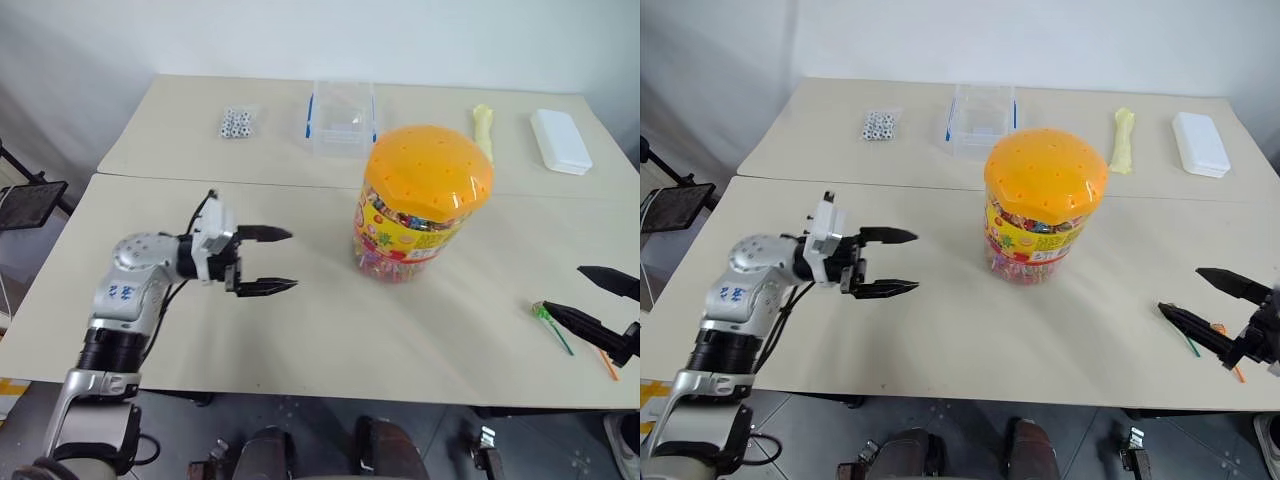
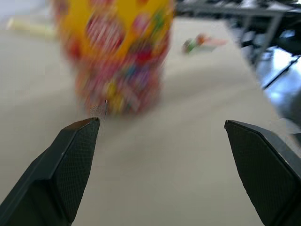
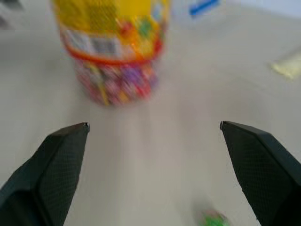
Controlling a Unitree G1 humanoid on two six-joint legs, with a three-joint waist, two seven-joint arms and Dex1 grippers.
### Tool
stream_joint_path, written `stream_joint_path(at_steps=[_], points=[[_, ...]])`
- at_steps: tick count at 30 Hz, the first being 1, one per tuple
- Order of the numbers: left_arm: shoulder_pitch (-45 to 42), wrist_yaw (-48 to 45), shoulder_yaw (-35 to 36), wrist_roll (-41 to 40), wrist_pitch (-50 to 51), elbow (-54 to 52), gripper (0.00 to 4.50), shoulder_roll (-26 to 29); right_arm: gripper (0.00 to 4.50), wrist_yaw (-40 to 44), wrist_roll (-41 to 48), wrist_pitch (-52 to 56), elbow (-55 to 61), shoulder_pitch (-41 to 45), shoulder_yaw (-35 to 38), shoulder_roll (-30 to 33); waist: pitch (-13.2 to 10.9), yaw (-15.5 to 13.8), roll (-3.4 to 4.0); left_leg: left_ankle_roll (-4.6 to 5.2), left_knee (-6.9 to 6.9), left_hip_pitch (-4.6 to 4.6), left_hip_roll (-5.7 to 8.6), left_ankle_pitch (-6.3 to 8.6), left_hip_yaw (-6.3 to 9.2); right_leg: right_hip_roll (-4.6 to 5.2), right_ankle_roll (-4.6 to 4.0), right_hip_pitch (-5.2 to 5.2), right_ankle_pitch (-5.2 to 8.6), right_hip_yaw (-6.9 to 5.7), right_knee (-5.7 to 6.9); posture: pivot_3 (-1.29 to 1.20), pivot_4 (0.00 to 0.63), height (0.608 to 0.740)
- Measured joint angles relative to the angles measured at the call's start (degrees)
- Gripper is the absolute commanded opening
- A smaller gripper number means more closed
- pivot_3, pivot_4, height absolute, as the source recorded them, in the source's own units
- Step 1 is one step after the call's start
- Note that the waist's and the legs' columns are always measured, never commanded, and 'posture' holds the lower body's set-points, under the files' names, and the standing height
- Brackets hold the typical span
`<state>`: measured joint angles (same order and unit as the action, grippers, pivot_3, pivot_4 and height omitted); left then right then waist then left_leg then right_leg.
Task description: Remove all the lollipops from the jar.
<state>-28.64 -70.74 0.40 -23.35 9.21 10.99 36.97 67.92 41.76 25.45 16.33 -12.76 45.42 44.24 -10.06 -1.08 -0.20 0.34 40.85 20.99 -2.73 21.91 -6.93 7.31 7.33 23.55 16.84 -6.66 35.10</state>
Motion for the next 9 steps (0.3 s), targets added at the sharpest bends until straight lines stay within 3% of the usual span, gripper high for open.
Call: stream_joint_path(at_steps=[4,9], points=[[5.44,2.21,1.85,2.29,-2.84,-1.05,4.5,2.04,4.46,4.99,1.46,-3.17,9.61,-3.52,-8.34,-1.08,0.0,-0.33,-0.01,-0.01,0.05,0.0,-0.02,0.01,0.11,0.03,0.0,0.0,0.0,-0.03,0.16,0.0,0.15,0.74],[14.11,8.19,4.05,3.95,-5.2,-7.22,4.5,1.61,4.46,5.87,-5.13,-13.1,8.16,-0.75,-20.66,-6.32,0.0,-0.35,-0.01,0.06,0.11,0.0,0.05,0.05,0.12,0.13,0.0,0.02,0.0,-0.02,0.29,0.0,0.15,0.74]])
